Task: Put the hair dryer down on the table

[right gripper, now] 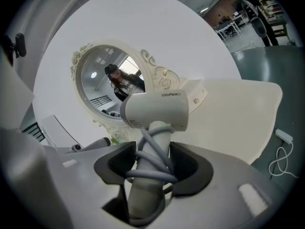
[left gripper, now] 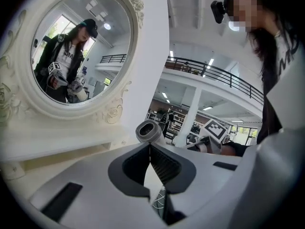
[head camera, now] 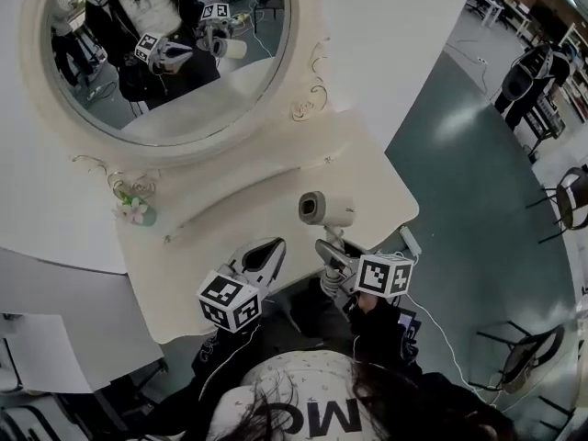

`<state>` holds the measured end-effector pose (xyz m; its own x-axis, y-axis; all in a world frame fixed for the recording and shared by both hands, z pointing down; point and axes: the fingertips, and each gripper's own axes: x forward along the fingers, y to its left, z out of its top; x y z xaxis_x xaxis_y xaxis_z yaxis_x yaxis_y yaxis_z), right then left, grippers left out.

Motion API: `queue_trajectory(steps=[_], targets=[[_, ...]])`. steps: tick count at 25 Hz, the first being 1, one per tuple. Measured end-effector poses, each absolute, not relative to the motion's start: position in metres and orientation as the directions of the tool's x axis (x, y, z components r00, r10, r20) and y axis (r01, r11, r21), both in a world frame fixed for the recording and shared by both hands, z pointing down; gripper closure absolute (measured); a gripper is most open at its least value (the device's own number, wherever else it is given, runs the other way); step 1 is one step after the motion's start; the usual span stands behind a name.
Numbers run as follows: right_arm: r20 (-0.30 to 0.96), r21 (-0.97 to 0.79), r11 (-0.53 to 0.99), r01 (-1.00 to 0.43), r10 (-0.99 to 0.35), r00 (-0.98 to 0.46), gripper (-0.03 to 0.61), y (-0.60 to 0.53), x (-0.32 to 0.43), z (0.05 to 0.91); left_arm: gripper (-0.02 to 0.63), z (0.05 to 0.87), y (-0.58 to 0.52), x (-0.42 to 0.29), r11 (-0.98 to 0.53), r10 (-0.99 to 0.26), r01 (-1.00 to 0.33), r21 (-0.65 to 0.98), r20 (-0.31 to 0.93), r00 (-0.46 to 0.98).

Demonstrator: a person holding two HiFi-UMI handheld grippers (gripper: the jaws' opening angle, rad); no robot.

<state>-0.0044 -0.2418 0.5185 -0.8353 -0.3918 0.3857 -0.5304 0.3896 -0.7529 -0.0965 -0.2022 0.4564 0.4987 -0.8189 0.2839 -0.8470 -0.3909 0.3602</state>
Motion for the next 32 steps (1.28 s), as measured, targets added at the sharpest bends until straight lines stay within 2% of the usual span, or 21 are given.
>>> queue_trajectory(steps=[7, 18, 32], targets=[[0.459, -0.718, 0.468, -0.516, -0.239, -0.856, 0.345, -0.292, 0.008, 0.552, 0.614, 0.456, -0.227, -0.078, -0.258, -0.873, -0.9, 0.352, 0.314, 0.373], [0.566, -0.665, 0.579, -0.471, -0.021, -0.824, 0.345, -0.314, -0.017, 0.608, 0.614, 0.459, -0.231, -0.083, -0.096, -0.919, -0.938, 0.333, 0.333, 0.213], [0.696, -0.541, 0.734, -0.411, 0.116, -0.709, 0.345, -0.33, -0.068, 0.664, 0.614, 0.46, -0.196, -0.124, 0.094, -0.94, -0.944, 0.318, 0.34, 0.02]])
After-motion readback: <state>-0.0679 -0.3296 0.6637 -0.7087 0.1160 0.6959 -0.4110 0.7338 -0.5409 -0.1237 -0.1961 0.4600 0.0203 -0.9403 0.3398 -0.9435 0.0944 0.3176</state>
